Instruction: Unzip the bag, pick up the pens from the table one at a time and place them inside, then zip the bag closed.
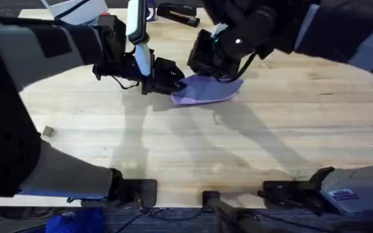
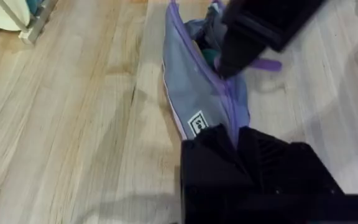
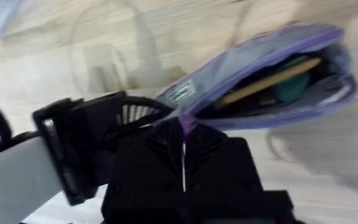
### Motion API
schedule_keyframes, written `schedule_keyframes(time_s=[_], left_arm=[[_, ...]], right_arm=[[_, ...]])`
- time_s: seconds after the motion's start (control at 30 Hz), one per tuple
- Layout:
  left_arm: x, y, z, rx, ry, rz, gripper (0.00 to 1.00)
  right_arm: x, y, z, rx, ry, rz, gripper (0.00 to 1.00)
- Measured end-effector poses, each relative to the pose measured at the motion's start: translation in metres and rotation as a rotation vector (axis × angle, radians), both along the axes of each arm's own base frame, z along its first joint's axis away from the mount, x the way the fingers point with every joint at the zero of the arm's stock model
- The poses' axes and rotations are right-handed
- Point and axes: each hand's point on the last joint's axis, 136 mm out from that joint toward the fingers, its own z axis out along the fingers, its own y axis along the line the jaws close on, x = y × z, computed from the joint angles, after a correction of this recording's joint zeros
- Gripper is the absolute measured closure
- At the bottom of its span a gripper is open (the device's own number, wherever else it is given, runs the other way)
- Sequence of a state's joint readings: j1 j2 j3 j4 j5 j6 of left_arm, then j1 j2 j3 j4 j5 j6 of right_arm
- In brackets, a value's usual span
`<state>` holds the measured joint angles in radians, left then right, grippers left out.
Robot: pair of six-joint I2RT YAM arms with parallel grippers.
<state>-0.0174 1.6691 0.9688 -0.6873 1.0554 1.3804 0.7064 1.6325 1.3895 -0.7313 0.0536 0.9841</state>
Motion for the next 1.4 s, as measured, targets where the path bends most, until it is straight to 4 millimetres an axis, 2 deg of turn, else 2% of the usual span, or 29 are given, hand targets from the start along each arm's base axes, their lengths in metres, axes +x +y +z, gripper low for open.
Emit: schedule_keyframes(time_s=[0.13, 0.57, 0.7, 0.83, 0.97, 1.07, 1.23, 1.27, 1.3, 1.33, 1.4], left_arm=[[0.0, 0.0, 0.0, 0.001, 0.0, -0.002, 0.958], [0.0, -0.001, 0.0, -0.001, -0.004, -0.004, 0.958], [-0.001, -0.006, 0.002, -0.015, -0.009, -0.019, 0.957], [-0.003, -0.01, 0.005, -0.035, -0.008, -0.031, 0.958], [-0.004, -0.012, 0.006, -0.047, -0.003, -0.035, 0.958], [-0.004, -0.012, 0.005, -0.049, 0.0, -0.035, 0.958], [-0.005, -0.013, 0.004, -0.052, 0.006, -0.038, 0.958], [-0.005, -0.013, 0.004, -0.052, 0.007, -0.038, 0.957], [-0.005, -0.013, 0.004, -0.051, 0.007, -0.038, 0.942], [-0.005, -0.011, 0.003, -0.044, 0.011, -0.034, 0.911], [-0.004, -0.007, 0.001, -0.037, 0.019, -0.022, 0.798]], right_arm=[[0.003, -0.022, -0.005, -0.038, 0.034, -0.018, 0.971], [0.035, -0.12, -0.015, -0.125, 0.092, -0.137, 0.97], [0.038, -0.14, -0.016, -0.118, 0.119, -0.148, 0.969], [0.039, -0.151, -0.019, -0.1, 0.133, -0.145, 0.969], [0.042, -0.162, -0.036, -0.103, 0.124, -0.135, 0.97], [0.047, -0.17, -0.057, -0.083, 0.103, -0.143, 0.97], [0.04, -0.181, -0.088, -0.002, 0.109, -0.159, 0.97], [0.037, -0.184, -0.09, 0.018, 0.121, -0.161, 0.939], [0.035, -0.187, -0.09, 0.022, 0.128, -0.163, 0.85], [0.033, -0.2, -0.094, -0.009, 0.139, -0.181, 0.769], [0.026, -0.224, -0.1, -0.053, 0.169, -0.234, 0.704]])
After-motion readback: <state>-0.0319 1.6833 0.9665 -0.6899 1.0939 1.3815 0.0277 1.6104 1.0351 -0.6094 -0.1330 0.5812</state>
